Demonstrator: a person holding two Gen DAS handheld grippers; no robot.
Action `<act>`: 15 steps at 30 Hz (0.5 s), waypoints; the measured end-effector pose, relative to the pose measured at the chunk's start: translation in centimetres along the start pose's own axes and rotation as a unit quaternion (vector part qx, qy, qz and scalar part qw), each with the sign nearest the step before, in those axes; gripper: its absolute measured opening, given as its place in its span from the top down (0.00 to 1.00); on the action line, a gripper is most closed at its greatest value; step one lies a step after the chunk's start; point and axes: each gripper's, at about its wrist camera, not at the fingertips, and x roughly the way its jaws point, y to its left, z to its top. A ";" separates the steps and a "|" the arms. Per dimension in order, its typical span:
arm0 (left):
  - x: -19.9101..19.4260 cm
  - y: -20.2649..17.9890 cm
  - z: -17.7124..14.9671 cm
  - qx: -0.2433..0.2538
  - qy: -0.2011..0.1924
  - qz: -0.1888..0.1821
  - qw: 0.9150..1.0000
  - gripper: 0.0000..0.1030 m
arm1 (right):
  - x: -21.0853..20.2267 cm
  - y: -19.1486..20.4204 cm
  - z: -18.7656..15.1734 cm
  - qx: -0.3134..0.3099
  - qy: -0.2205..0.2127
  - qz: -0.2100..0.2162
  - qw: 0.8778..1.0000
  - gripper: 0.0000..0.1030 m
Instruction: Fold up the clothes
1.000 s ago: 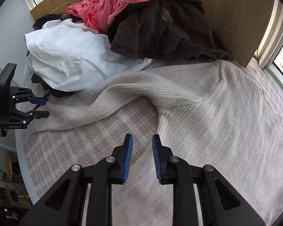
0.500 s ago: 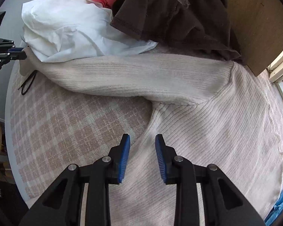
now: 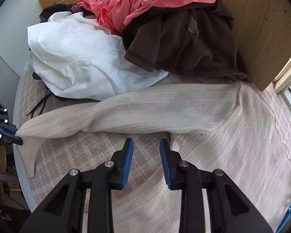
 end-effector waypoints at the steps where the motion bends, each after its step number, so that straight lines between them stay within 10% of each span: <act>1: 0.0 0.1 -0.1 -0.001 0.000 0.001 1.000 0.93 | -0.3 0.0 -0.2 0.008 -0.002 0.004 1.000 0.72; 15: -5.2 2.6 3.2 0.022 -0.030 0.010 0.999 0.93 | -8.0 -4.6 10.3 0.137 -0.037 -0.032 0.989 0.72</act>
